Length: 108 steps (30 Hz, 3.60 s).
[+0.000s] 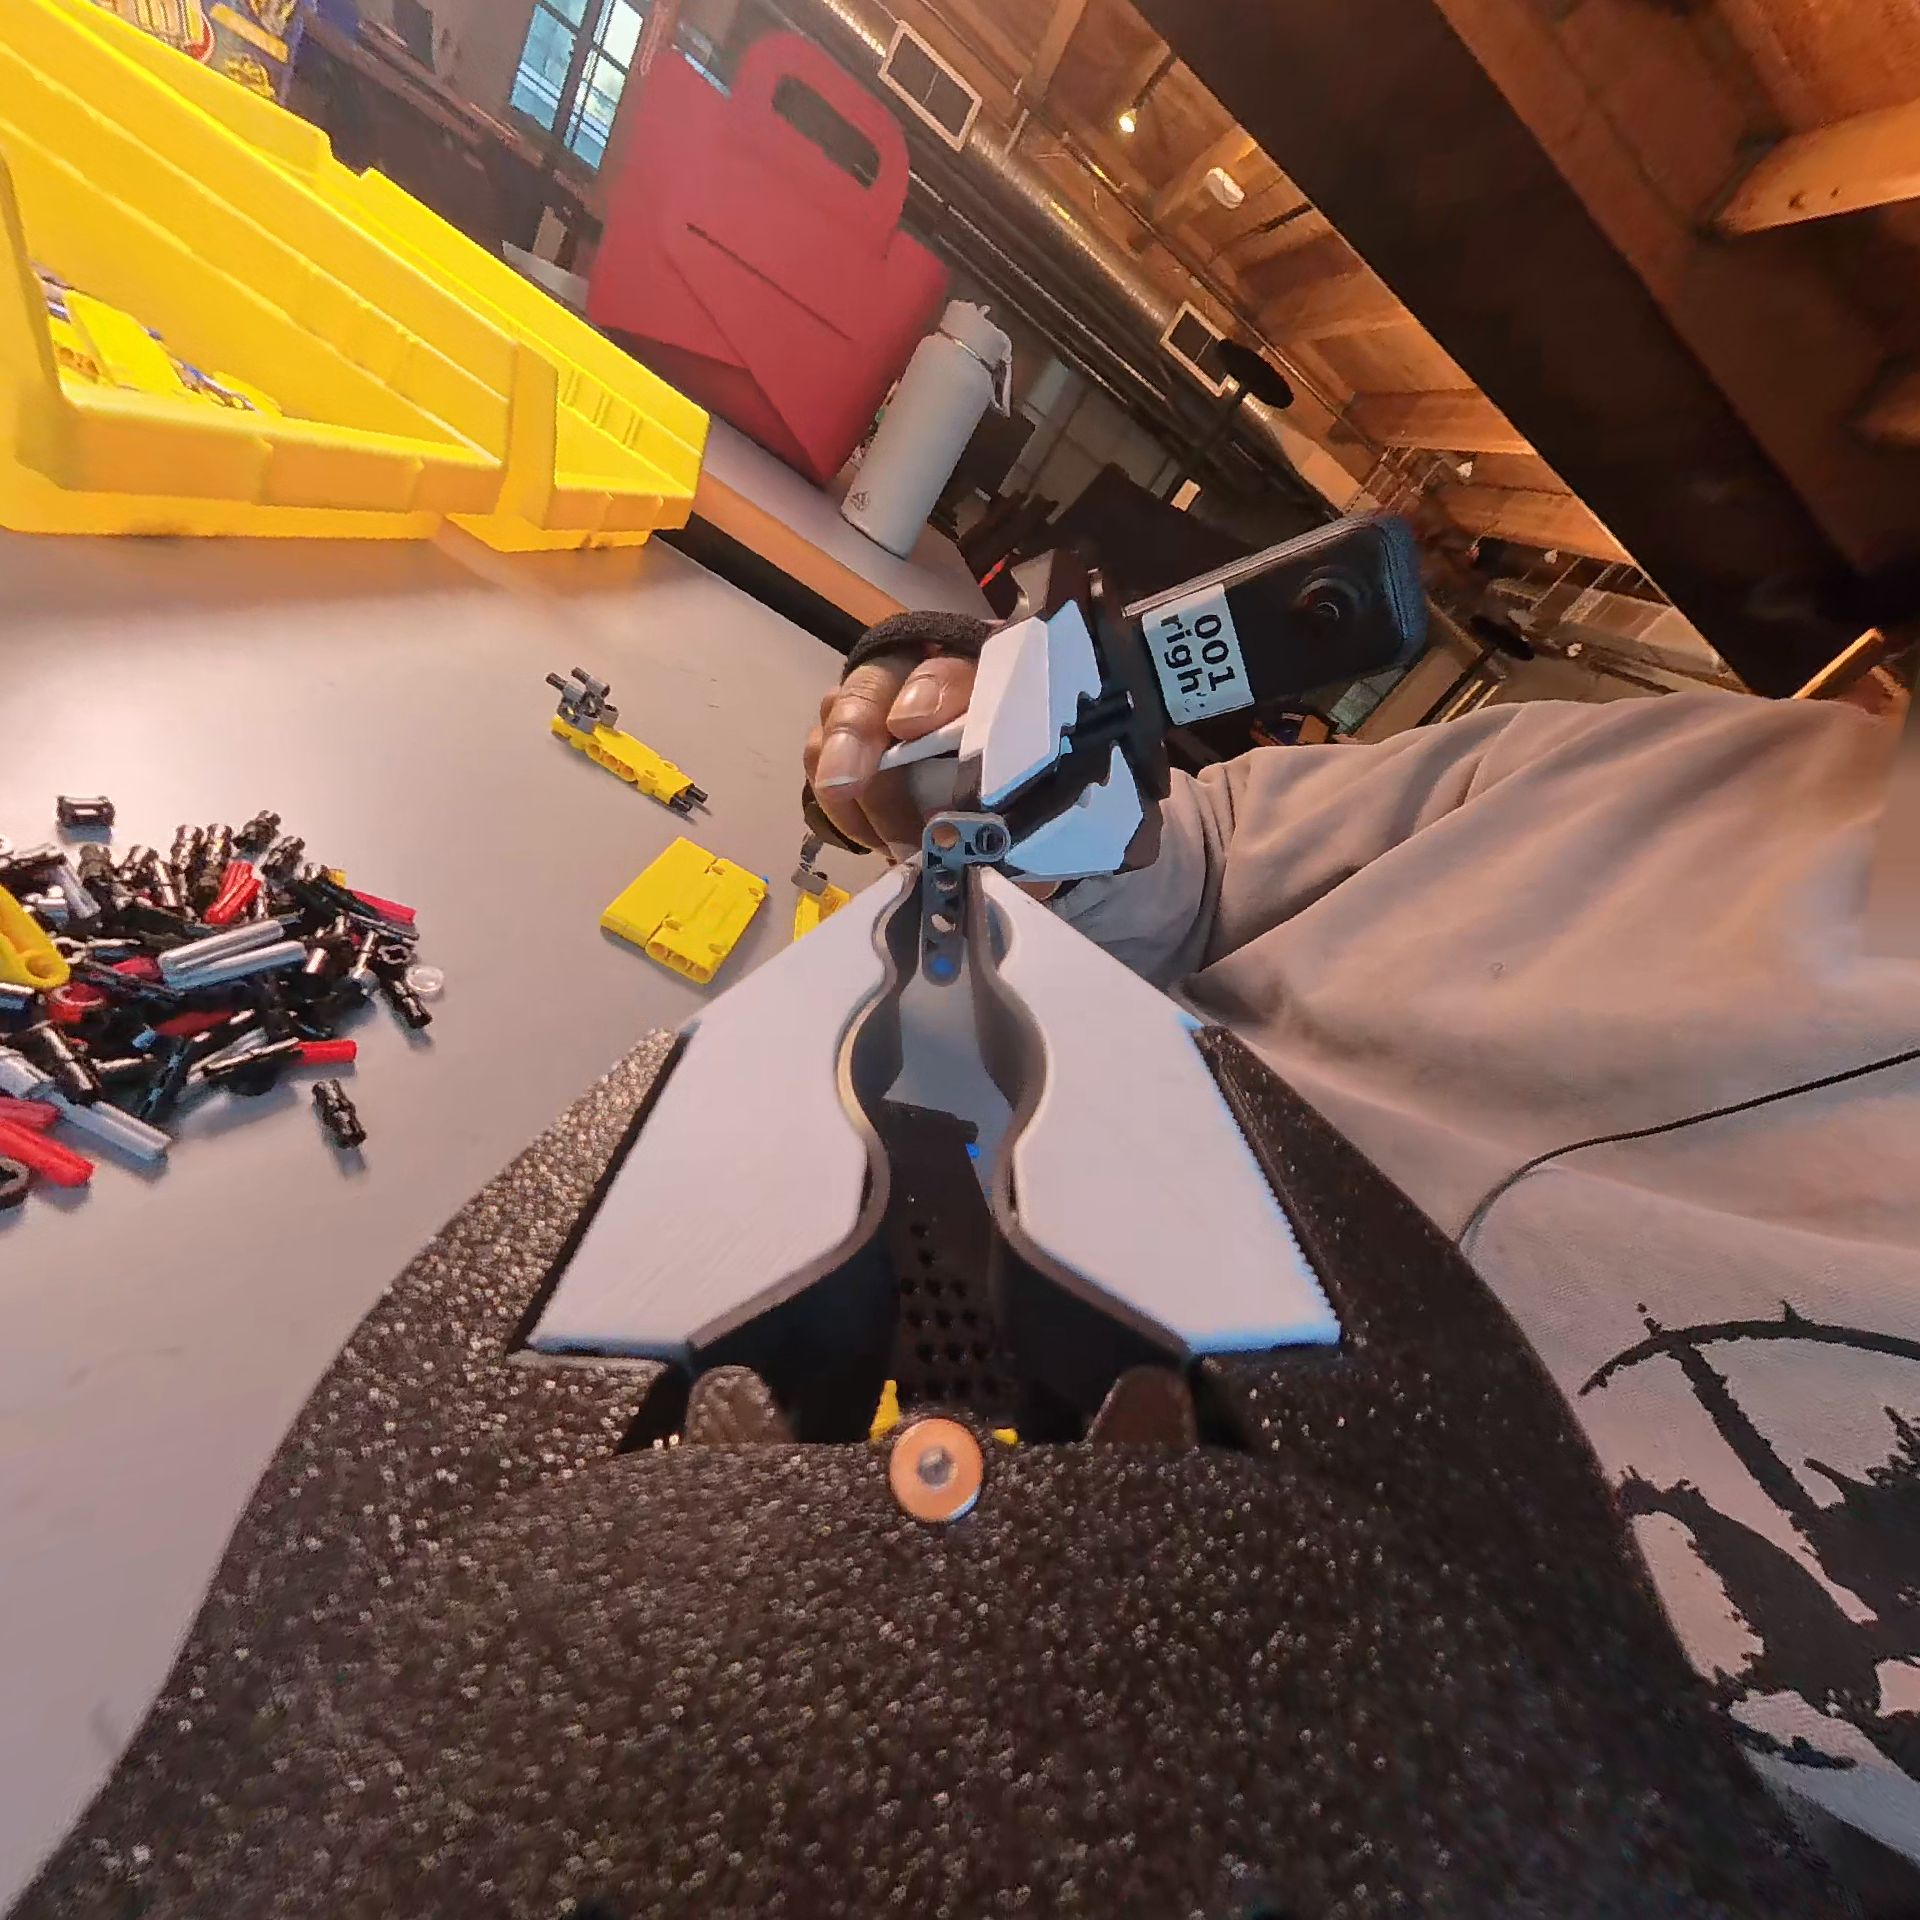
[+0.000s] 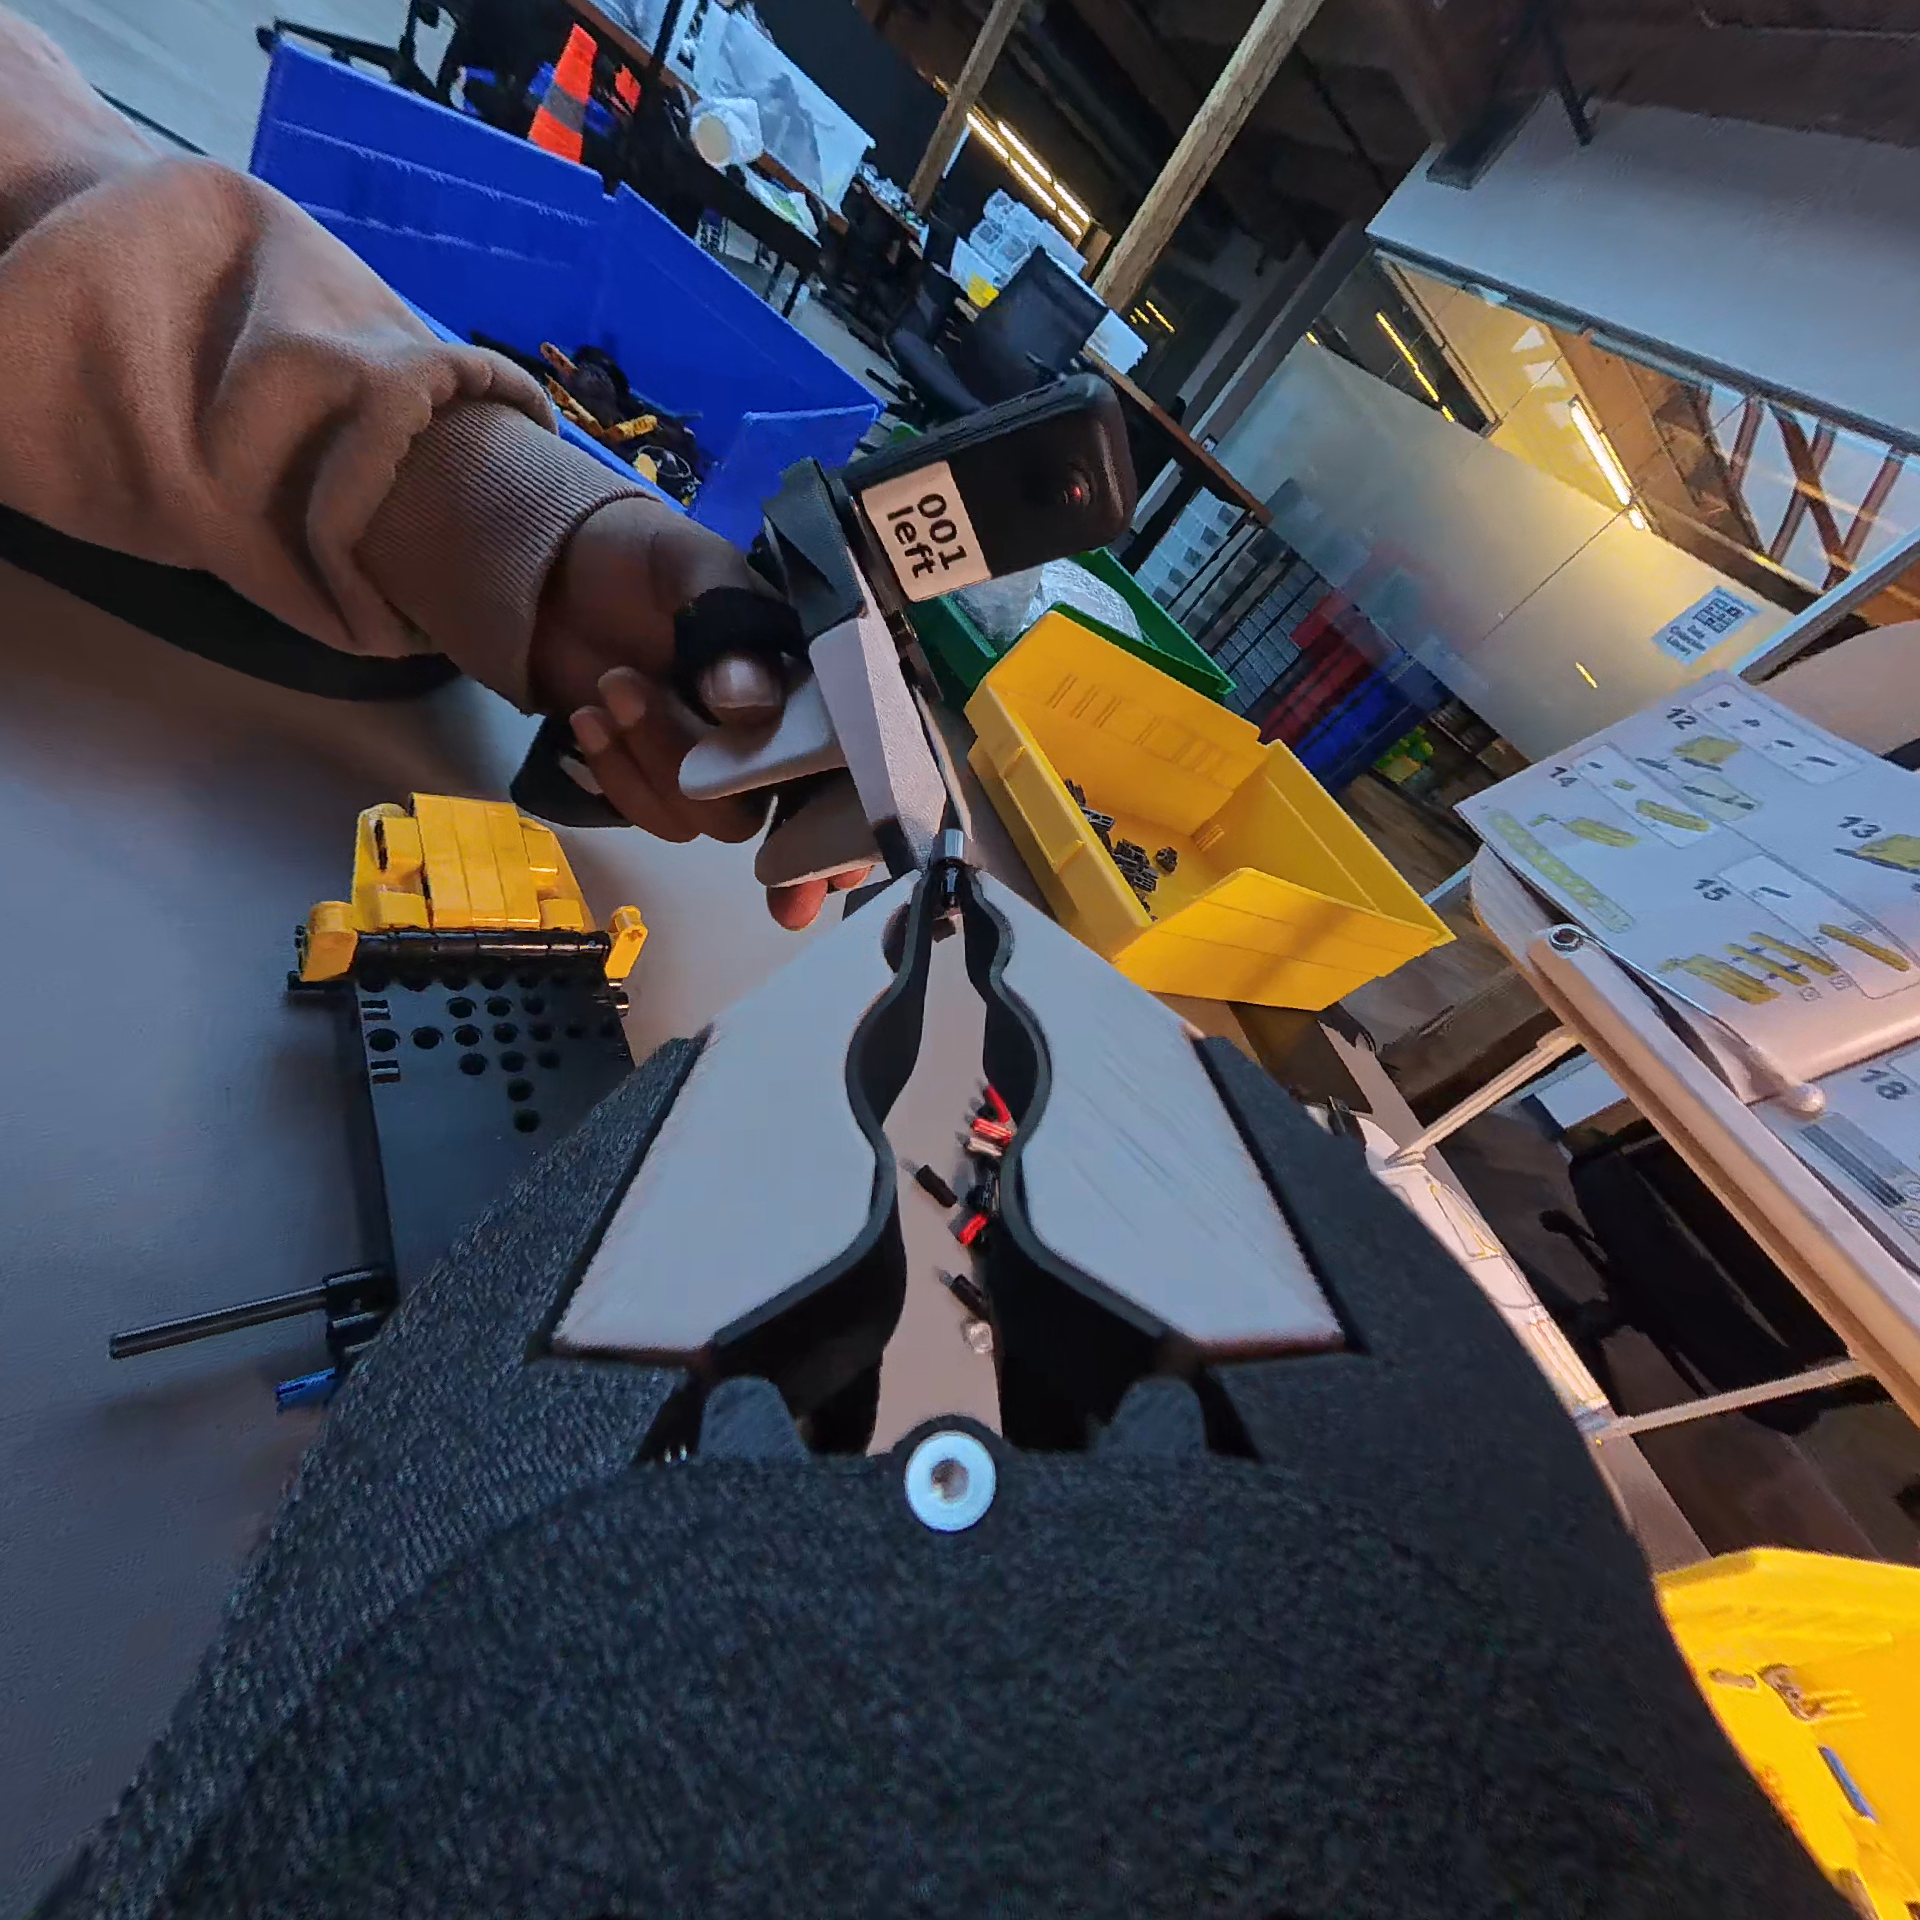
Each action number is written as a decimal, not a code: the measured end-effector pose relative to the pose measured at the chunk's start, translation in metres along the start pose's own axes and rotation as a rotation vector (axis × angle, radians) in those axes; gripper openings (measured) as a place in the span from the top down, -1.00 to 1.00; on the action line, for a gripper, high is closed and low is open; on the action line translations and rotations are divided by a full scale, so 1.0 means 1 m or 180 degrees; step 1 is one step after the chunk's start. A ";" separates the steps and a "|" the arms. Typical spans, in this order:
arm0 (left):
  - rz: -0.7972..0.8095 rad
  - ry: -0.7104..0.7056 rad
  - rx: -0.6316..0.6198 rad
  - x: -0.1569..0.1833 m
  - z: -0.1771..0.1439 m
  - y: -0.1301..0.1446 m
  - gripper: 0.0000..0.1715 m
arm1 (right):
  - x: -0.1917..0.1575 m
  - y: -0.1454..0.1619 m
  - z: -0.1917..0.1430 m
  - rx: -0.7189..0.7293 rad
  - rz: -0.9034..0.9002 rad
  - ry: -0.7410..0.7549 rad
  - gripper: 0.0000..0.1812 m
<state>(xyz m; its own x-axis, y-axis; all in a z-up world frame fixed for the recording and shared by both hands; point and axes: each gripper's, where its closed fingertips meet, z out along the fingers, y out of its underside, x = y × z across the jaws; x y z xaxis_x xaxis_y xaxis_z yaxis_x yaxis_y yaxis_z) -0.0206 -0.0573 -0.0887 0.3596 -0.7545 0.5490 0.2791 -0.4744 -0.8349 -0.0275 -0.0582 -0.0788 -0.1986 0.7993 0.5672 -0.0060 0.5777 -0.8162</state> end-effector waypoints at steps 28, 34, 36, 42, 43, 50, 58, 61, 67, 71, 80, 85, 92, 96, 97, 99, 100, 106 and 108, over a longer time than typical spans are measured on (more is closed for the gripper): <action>0.0487 -0.0292 0.0222 0.012 -0.002 -0.029 0.93 | 0.013 -0.016 -0.005 0.0388 0.1068 -0.0273 0.97; 0.0513 -0.0292 0.0393 0.017 -0.001 -0.042 0.94 | 0.019 -0.020 -0.008 0.0524 0.1235 -0.0296 0.98; 0.0376 -0.0194 0.0994 0.022 -0.025 -0.073 0.93 | 0.022 -0.015 -0.011 0.0506 0.1320 -0.0279 1.00; 0.0759 -0.0801 0.1084 0.006 -0.071 -0.083 0.93 | 0.026 -0.002 0.000 0.0410 0.1470 -0.0222 1.00; 0.0389 -0.0557 0.1157 0.002 -0.067 -0.079 0.94 | 0.026 -0.006 0.007 0.0426 0.1369 -0.0190 1.00; -0.0341 0.0078 0.0805 0.003 -0.009 -0.036 0.93 | 0.030 -0.013 0.010 0.0248 0.0776 0.0271 0.79; -0.0989 0.0495 0.1004 0.005 -0.001 -0.033 0.93 | 0.027 -0.016 0.002 0.0138 0.0469 0.0241 0.92; -0.0994 0.0537 0.0856 0.009 0.000 -0.028 0.90 | 0.026 -0.017 -0.001 0.0084 0.0439 0.0103 0.93; -0.0607 0.0229 0.0592 0.009 0.000 -0.027 0.54 | 0.018 -0.009 0.000 -0.0341 0.0174 -0.0092 0.93; -0.0737 0.0404 0.0483 0.014 0.005 -0.019 0.79 | 0.004 -0.013 0.006 -0.0384 0.0139 -0.0221 0.93; -0.1024 0.0895 0.0672 0.026 0.000 -0.025 0.82 | 0.005 -0.027 0.000 -0.0326 0.0083 -0.0203 0.94; -0.0949 0.0953 0.0649 0.033 0.001 -0.027 0.83 | 0.005 -0.033 -0.003 -0.0255 0.0130 -0.0237 0.93; -0.0809 0.0798 0.0664 0.034 0.001 -0.030 0.83 | 0.008 -0.036 -0.003 -0.0211 0.0046 -0.0133 0.93; -0.0833 0.0766 0.0661 0.031 0.000 -0.030 0.84 | 0.008 -0.033 -0.004 -0.0222 0.0024 -0.0128 0.94; -0.0847 0.0772 0.0673 0.031 -0.001 -0.030 0.84 | 0.008 -0.033 -0.004 -0.0209 0.0026 -0.0138 0.95; -0.0858 0.0773 0.0651 0.031 -0.001 -0.029 0.83 | 0.007 -0.033 -0.004 -0.0212 0.0028 -0.0152 0.95; -0.0871 0.0776 0.0650 0.030 -0.001 -0.029 0.84 | 0.007 -0.032 -0.004 -0.0210 0.0027 -0.0158 0.95; -0.0900 0.0734 0.0675 0.032 0.001 -0.031 0.84 | 0.008 -0.033 -0.006 -0.0120 0.0093 -0.0189 0.96; -0.0710 0.0627 0.0642 0.036 0.002 -0.034 0.84 | 0.010 -0.038 -0.008 -0.0014 0.0065 -0.0141 0.97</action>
<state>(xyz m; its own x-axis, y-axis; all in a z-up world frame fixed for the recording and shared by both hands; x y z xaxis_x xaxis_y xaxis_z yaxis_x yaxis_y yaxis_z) -0.0152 -0.0675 -0.0406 0.0969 -0.7247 0.6822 0.5086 -0.5531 -0.6598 -0.0211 -0.0710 -0.0411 -0.2417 0.8029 0.5449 0.0027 0.5621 -0.8271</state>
